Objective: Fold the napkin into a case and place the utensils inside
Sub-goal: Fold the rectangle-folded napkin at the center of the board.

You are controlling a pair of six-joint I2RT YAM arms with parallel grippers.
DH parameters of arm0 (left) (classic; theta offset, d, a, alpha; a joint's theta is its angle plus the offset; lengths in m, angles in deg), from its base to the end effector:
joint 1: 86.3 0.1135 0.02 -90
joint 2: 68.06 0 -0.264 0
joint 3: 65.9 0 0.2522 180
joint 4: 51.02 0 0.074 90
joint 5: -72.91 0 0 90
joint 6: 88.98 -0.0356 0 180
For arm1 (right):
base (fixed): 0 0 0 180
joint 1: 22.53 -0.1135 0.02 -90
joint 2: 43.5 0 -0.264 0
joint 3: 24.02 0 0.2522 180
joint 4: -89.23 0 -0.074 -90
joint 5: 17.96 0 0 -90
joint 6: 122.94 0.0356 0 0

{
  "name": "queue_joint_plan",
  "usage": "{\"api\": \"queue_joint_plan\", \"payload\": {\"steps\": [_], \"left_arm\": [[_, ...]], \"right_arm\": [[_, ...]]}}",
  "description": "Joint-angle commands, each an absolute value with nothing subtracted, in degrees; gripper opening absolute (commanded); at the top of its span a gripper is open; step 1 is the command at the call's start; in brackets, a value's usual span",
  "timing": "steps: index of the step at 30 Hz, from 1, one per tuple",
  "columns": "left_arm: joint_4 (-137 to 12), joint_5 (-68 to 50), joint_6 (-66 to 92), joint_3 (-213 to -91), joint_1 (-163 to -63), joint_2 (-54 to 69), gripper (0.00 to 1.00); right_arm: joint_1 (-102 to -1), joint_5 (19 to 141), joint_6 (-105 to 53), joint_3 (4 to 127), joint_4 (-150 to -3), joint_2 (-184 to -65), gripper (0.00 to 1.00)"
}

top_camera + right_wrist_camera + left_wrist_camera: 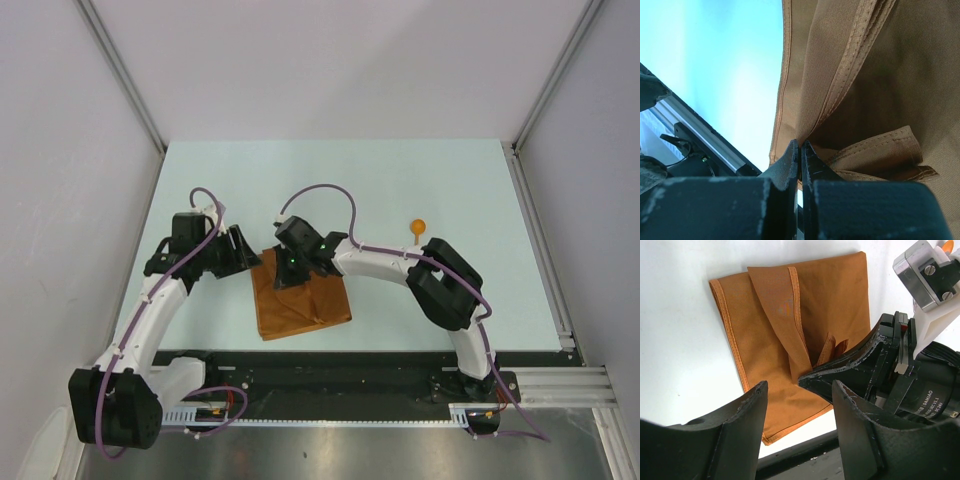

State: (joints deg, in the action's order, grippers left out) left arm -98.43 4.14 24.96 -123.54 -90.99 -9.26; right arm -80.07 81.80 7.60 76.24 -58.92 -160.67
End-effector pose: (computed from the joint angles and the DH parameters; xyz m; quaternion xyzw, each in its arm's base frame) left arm 0.2046 -0.0297 0.2538 -0.0895 0.9173 -0.2529 0.2943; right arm 0.2384 0.3861 0.1930 -0.1675 0.9179 0.3172 0.1699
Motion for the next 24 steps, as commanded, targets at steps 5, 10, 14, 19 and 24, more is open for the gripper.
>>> {"api": "queue_joint_plan", "payload": {"steps": [5, 10, 14, 19, 24], "left_arm": [[-98.09, 3.57, 25.45, -123.87, -90.52, -10.49, 0.59], [-99.15, -0.30, 26.33, -125.09, -90.26, -11.28, 0.62], [-98.80, 0.48, 26.51, -126.15, -90.08, -10.15, 0.63], [-95.63, 6.01, 27.30, -126.94, -90.87, -3.74, 0.62], [-93.70, 4.98, 28.97, -129.31, -97.54, 0.84, 0.59]], "right_arm": [[-80.19, 85.22, 7.41, 76.66, -61.36, -160.66, 0.05], [-79.84, 96.91, 5.23, 76.06, -64.17, -157.17, 0.52], [-75.89, 98.93, 2.22, 67.63, -66.55, -147.34, 0.71], [-65.71, 104.03, 4.24, 56.37, -74.64, -140.89, 0.81], [-64.37, 105.00, 2.13, 56.36, -74.98, -143.86, 0.77]]}}
